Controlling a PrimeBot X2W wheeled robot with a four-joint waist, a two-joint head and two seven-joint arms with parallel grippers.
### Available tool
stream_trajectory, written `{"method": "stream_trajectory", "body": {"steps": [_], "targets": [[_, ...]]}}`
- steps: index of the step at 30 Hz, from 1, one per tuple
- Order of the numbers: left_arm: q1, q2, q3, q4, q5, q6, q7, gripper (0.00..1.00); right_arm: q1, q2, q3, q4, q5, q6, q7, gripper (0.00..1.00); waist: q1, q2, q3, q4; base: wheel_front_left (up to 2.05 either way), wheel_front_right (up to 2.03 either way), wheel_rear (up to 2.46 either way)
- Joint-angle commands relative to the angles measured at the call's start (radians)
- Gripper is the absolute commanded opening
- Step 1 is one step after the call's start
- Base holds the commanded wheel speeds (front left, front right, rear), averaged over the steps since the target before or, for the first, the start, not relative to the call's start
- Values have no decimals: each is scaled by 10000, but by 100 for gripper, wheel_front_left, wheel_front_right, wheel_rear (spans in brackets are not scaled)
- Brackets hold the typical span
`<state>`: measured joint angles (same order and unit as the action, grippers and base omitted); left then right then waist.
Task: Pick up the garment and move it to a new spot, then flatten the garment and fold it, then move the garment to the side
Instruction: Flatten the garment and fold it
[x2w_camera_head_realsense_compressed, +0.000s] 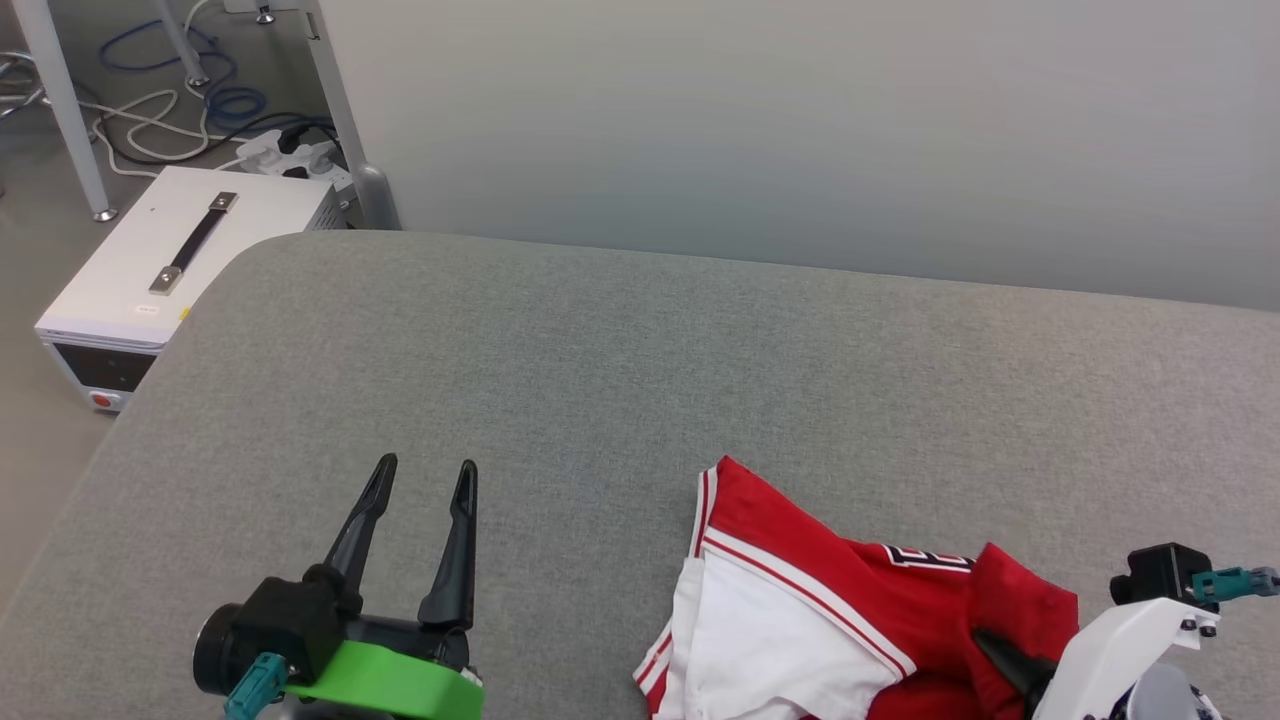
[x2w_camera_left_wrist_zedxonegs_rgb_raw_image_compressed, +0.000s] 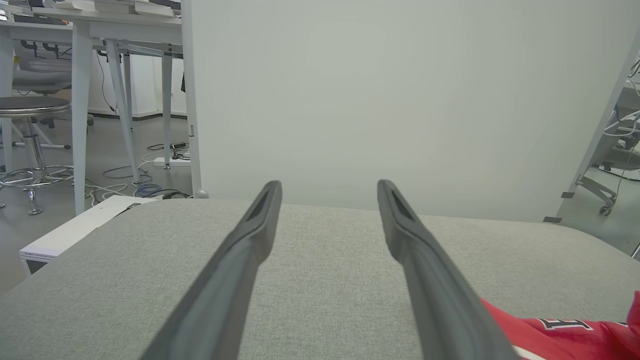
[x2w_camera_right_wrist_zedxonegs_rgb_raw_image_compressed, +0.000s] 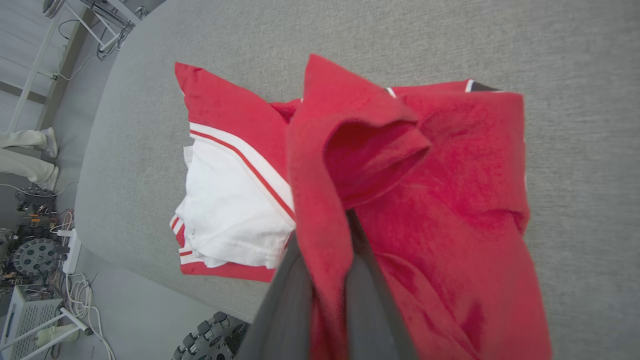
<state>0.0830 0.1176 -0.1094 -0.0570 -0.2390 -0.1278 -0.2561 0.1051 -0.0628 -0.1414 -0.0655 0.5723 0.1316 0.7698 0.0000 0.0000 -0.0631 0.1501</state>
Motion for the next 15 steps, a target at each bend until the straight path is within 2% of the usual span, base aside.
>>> {"method": "stream_trajectory", "body": {"steps": [1,9,15], "targets": [[143,-39,0,-38,-113,-29,-57,100,59,90,174,-43,382,-9,-105,0,0,0,-41,92,0,0,0],[119,64,28,30,-193,-29,-57,100,-414,122,1768,510,2558,-9,-1655,0,0,0,62,341,0,0,0],[-5,46,-10,28,-195,-29,-57,100,-1146,124,2796,1633,3298,-9,-3224,0,0,0,195,491,0,0,0]]}}
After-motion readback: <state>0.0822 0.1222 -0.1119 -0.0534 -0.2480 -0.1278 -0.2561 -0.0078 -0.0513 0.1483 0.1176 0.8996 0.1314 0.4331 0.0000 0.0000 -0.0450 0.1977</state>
